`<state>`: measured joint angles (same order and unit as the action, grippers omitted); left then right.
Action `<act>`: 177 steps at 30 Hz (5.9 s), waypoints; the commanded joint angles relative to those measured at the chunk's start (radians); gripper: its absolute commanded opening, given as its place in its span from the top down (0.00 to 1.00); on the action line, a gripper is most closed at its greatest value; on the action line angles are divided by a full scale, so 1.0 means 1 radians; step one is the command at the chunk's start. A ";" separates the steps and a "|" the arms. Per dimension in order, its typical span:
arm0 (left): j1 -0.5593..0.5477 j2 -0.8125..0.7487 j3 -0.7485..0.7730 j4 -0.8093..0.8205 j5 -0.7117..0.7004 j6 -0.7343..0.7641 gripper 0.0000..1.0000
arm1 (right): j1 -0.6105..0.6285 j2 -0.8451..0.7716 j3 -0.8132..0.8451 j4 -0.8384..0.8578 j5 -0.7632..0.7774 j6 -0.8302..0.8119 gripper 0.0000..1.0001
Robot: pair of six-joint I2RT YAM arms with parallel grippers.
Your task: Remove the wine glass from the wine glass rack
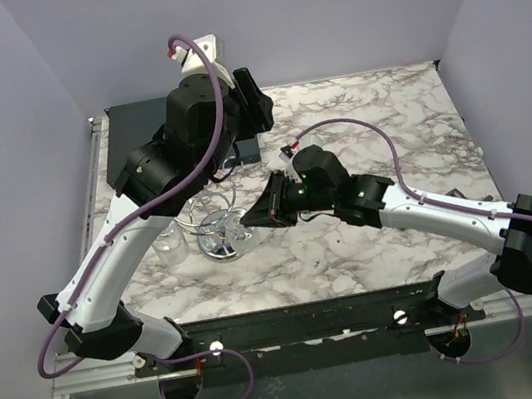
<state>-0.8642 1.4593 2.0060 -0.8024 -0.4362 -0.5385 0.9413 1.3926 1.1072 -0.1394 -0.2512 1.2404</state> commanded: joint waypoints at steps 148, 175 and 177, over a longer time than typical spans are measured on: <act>0.119 0.176 0.143 0.046 0.244 -0.071 0.41 | -0.483 -0.313 -0.031 -0.066 -0.225 -0.093 0.99; 0.327 0.172 -0.264 0.863 0.749 -0.703 0.38 | -0.961 -0.022 0.414 0.516 -0.656 0.398 0.99; 0.330 0.171 -0.311 0.958 0.758 -0.761 0.38 | -0.961 -0.013 0.431 0.538 -0.647 0.425 0.99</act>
<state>-0.5495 1.6939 1.7840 -0.1658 0.2760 -1.1011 -0.0170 1.3697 1.4708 0.2543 -0.8848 1.5749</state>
